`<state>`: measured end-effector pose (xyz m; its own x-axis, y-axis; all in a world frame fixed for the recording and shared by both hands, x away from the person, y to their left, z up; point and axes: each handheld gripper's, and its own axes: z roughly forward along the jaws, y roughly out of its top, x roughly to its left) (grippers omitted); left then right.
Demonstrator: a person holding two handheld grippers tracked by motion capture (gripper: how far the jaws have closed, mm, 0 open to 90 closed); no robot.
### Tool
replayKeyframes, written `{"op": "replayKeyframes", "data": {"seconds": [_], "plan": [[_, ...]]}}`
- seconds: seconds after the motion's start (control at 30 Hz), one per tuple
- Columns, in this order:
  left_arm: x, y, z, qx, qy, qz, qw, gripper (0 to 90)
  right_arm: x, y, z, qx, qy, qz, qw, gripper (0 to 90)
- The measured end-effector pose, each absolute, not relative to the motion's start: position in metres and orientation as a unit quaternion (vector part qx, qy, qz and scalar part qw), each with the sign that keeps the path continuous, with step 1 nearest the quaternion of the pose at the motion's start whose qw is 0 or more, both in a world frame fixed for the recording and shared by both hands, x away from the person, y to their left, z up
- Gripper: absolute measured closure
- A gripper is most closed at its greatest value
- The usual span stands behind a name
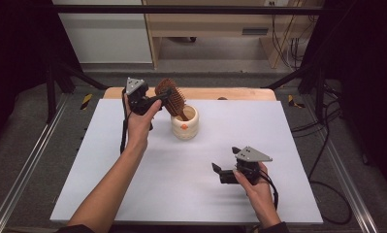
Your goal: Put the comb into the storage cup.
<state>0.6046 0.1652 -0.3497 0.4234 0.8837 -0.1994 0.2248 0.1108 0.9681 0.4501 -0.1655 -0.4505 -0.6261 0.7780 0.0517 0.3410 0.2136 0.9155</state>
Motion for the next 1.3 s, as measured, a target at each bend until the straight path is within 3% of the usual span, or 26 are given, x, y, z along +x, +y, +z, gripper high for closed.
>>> {"op": "replayKeyframes", "data": {"seconds": [1.3], "plan": [[0.572, 0.163, -0.324, 0.626, 0.399, 0.31, 0.594, 1.7, 0.45, -0.168, -0.449, 0.372, 0.742, 0.515, 0.214, 5.0]]}}
